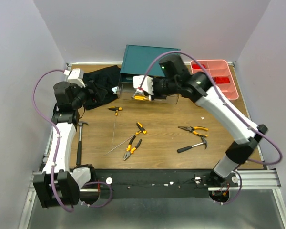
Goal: Sort the tools into containers
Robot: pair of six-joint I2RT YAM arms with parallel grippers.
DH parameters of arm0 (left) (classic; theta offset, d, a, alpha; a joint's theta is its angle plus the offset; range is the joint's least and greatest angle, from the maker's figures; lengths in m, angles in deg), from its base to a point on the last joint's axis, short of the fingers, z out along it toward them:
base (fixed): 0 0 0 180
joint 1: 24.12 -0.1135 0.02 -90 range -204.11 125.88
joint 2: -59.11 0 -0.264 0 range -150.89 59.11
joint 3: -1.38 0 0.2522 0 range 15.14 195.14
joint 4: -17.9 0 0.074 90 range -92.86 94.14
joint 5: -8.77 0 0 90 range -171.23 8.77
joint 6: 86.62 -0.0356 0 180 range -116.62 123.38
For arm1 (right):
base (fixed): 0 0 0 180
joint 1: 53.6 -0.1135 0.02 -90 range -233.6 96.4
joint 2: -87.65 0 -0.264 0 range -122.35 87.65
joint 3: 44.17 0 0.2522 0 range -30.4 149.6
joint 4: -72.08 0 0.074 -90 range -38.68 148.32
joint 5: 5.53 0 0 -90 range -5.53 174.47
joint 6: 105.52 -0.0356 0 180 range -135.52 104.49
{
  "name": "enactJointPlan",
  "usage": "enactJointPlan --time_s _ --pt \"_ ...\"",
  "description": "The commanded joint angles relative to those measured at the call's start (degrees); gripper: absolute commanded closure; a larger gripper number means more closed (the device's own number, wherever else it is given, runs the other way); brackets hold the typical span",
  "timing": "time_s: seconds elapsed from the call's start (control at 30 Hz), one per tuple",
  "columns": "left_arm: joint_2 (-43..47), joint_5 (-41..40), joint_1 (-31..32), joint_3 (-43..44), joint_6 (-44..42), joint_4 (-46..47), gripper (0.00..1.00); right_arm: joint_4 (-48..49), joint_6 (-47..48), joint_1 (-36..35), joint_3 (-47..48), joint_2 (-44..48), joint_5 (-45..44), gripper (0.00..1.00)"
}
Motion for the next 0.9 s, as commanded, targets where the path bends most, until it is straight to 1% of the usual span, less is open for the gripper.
enactJointPlan --time_s 0.0,0.1,0.3,0.4,0.5,0.53,0.57,0.6,0.63,0.67,0.7,0.73,0.77,0.8,0.83,0.87 --pt "-5.30 -1.87 1.18 6.54 -3.02 0.58 0.12 11.70 -2.79 2.61 -2.60 -7.75 -8.35 0.99" --pt "-7.94 -2.66 1.27 9.01 -4.87 -1.44 0.12 15.57 -2.61 5.24 -2.25 -8.90 -8.18 0.99" --pt "-12.07 -3.54 1.27 11.74 -12.52 -7.33 0.12 18.13 -3.31 11.75 -0.58 -11.45 -3.96 0.99" --pt "-14.88 -3.71 1.36 12.97 -15.42 -9.35 0.13 20.50 -3.23 13.08 -2.68 -12.15 -3.70 0.99" --pt "-17.35 -2.84 1.53 15.16 -17.87 -11.99 0.14 22.09 -2.70 13.08 -6.90 -12.15 -2.21 0.99" --pt "-17.79 -2.23 1.53 15.96 -19.45 -13.30 0.13 21.66 -3.83 13.08 -7.34 -12.24 -1.25 0.94" --pt "-18.32 -1.44 1.71 16.75 -20.86 -16.53 0.12 20.61 -4.71 13.08 -7.17 -12.41 0.50 0.85" --pt "-18.76 -1.34 1.88 17.63 -23.49 -17.96 0.12 18.95 -6.03 13.17 -6.39 -12.85 0.78 0.74" --pt "-18.76 -1.69 1.88 17.64 -24.38 -19.19 0.12 18.15 -7.69 13.17 -5.94 -12.94 1.05 0.57" --pt "-18.68 -1.78 1.97 17.11 -25.17 -21.03 0.12 17.53 -10.32 13.17 -5.59 -12.77 1.48 0.53" --pt "-18.15 -1.87 2.15 15.28 -25.88 -21.75 0.12 16.92 -11.04 13.26 -5.94 -11.55 1.40 0.50" --pt "-17.71 -2.48 2.41 14.04 -26.58 -22.27 0.13 17.34 -11.75 13.17 -6.55 -10.49 1.66 0.45" --pt "-17.27 -2.92 3.37 12.55 -26.42 -23.06 0.14 18.13 -13.23 13.17 -7.68 -9.44 1.84 0.44" --pt "-16.23 -3.71 4.16 9.23 -25.98 -23.07 0.15 19.53 -13.68 13.17 -8.39 -8.21 1.75 0.43" --pt "-15.52 -5.98 5.21 7.37 -23.80 -22.64 0.16 20.33 -15.17 13.17 -9.44 -6.11 1.58 0.28" --pt "-14.90 -7.56 6.27 5.52 -22.65 -20.72 0.17 20.77 -15.88 13.17 -9.63 -5.04 0.79 0.28"
